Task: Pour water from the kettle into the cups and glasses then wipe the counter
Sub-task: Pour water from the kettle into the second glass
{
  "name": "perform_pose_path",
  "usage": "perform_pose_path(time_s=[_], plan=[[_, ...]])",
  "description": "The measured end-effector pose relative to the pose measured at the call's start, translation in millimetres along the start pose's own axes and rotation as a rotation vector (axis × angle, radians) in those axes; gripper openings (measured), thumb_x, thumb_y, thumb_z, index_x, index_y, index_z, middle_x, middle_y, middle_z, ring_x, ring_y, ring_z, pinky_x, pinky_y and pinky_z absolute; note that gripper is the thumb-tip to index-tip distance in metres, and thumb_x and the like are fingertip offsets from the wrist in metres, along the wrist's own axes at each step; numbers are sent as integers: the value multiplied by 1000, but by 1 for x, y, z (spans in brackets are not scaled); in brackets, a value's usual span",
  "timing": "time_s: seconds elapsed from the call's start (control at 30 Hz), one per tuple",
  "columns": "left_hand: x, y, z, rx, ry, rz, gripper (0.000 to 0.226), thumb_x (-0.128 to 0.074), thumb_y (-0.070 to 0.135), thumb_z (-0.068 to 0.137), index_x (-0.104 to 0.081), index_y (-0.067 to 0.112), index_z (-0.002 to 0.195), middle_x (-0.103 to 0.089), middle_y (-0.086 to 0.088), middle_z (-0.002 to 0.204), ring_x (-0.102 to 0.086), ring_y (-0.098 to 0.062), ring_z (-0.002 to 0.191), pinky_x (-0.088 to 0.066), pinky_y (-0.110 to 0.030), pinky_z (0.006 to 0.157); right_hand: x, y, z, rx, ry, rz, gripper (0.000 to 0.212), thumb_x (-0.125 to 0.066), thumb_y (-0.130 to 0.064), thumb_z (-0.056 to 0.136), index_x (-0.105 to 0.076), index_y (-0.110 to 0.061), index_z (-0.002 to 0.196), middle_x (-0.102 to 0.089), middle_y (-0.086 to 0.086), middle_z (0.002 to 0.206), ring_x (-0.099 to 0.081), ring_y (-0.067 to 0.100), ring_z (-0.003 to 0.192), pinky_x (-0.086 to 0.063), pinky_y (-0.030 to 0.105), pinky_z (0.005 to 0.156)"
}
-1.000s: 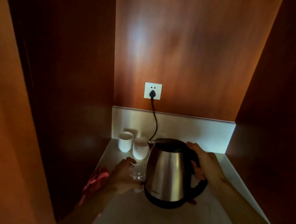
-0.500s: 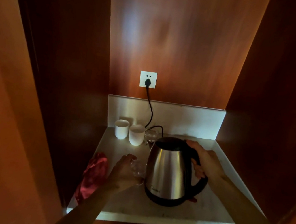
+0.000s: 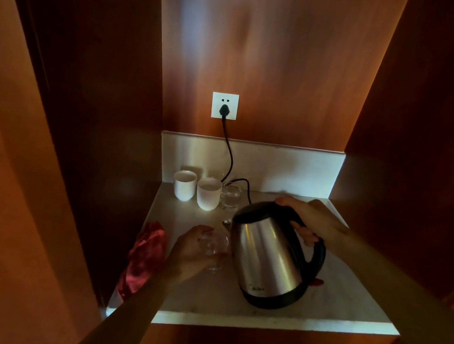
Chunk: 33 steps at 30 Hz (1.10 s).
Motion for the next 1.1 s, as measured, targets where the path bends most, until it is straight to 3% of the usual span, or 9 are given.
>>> perform_pose_path(time_s=[0.1, 0.2, 0.4, 0.6, 0.83, 0.97, 1.1], plan=[[0, 2, -2, -42, 9, 94, 71, -99, 28, 45, -67, 32, 109, -75, 8, 106, -74, -15, 97, -62, -49, 84, -3, -13, 5, -25, -32, -155, 55, -66, -50, 93, -50, -16, 53, -38, -2, 38, -30, 14, 32, -28, 24, 44], [0, 2, -1, -80, -3, 126, 70, -97, 32, 45, -66, 40, 107, -74, 11, 105, -74, -12, 96, -62, -48, 82, -4, -18, 13, -62, -80, -249, 52, -67, -51, 90, -51, -15, 55, -39, -2, 40, -30, 13, 32, -29, 21, 43], [0, -2, -2, -115, 25, 113, 64, -94, 3, 57, -66, 33, 107, -75, 14, 101, -74, -7, 91, -61, -31, 76, -10, -20, 27, -88, -116, -325, 48, -69, -51, 86, -54, -15, 59, -40, -1, 44, -30, 13, 33, -30, 18, 39], [0, -7, 1, -117, 49, 153, 69, -97, 28, 53, -64, 37, 113, -73, 19, 104, -71, 3, 92, -61, -27, 82, -17, -26, 37, -100, -108, -402, 45, -71, -52, 86, -58, -13, 66, -44, -4, 41, -35, 10, 30, -31, 15, 37], [0, -1, -4, -143, 57, 173, 61, -96, 23, 58, -61, 48, 102, -70, 31, 98, -68, 12, 89, -54, -11, 73, -18, -31, 49, -102, -150, -470, 51, -73, -57, 81, -54, -15, 60, -41, 1, 47, -33, 15, 36, -33, 20, 42], [-2, 3, -7, -140, 63, 119, 57, -97, 18, 61, -63, 46, 98, -72, 22, 96, -68, 12, 85, -50, -6, 63, -19, -36, 51, -102, -169, -508, 54, -73, -60, 81, -53, -16, 58, -40, 0, 45, -32, 14, 35, -31, 19, 42], [-2, 1, -8, -133, 68, 88, 57, -96, 16, 62, -67, 33, 108, -73, 10, 103, -70, 6, 86, -52, -9, 59, -21, -42, 51, -81, -165, -575, 57, -73, -63, 80, -53, -14, 58, -41, 0, 43, -35, 15, 35, -35, 23, 47]])
Point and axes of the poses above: each hand's wrist, its own z-axis towards the middle knuckle, its own x-axis out of the back of the hand, y = z × x, the point moved 2 cm from there along z, towards the middle knuckle
